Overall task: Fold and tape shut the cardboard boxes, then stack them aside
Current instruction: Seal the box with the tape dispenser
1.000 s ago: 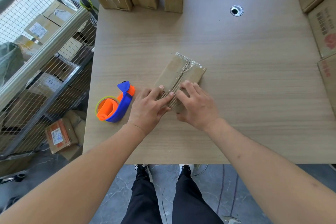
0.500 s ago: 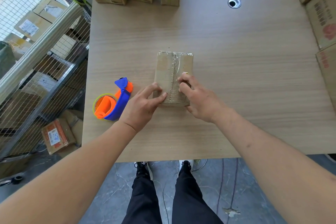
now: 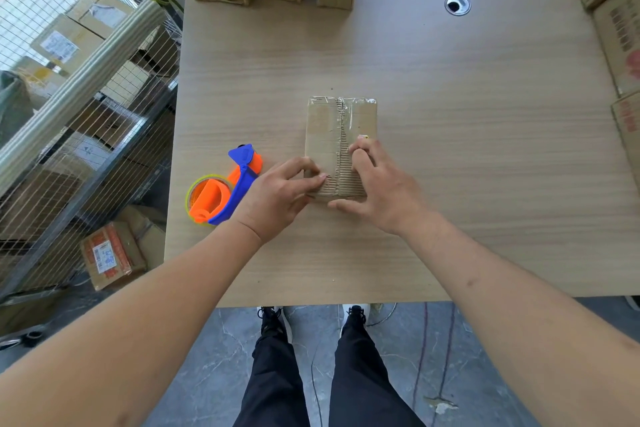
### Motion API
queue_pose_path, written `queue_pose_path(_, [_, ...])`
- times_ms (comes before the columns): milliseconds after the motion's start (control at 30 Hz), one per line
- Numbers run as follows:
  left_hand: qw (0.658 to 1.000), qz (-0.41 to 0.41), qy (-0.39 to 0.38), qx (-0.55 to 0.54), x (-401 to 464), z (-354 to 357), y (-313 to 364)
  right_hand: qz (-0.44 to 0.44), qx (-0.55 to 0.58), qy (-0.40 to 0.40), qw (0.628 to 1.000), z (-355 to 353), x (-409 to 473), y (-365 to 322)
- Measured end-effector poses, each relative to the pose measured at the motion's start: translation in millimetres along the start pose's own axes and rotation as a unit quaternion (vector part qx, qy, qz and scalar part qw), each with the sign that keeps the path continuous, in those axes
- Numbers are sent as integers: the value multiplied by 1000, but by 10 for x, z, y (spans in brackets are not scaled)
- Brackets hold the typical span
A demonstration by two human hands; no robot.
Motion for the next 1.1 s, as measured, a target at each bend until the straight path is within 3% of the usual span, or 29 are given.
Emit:
queue_pose_path(267, [998,23,-59,-6,40,-156,-92,20,8,-3,1000,46,33,-64])
queue_pose_path(400, [999,7,-42,-12,74,-133,-45,4,0,-20,1000,-41,53,-132])
queue_pose_path(567, [1000,3,-22,-22,48,-128,-23,53,-40,-33,997,-27,67,-306])
queue_pose_path(767, [999,9,-31,-14,68,-158,-133,105,-75,74,989,188,113,-494])
queue_pose_path(1100, [984,-120,-34,131,19,-234,-274,149,-154,40,976,411,186,-609])
Point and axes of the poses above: each hand's wrist, its own x-axis towards the middle knuckle, its own z-axis out of the palm, y = z × x, the point moved 3 cm from there along x, towards the middle knuckle, and after that the axes turned 1 degree about y, right-handed, at the moved point
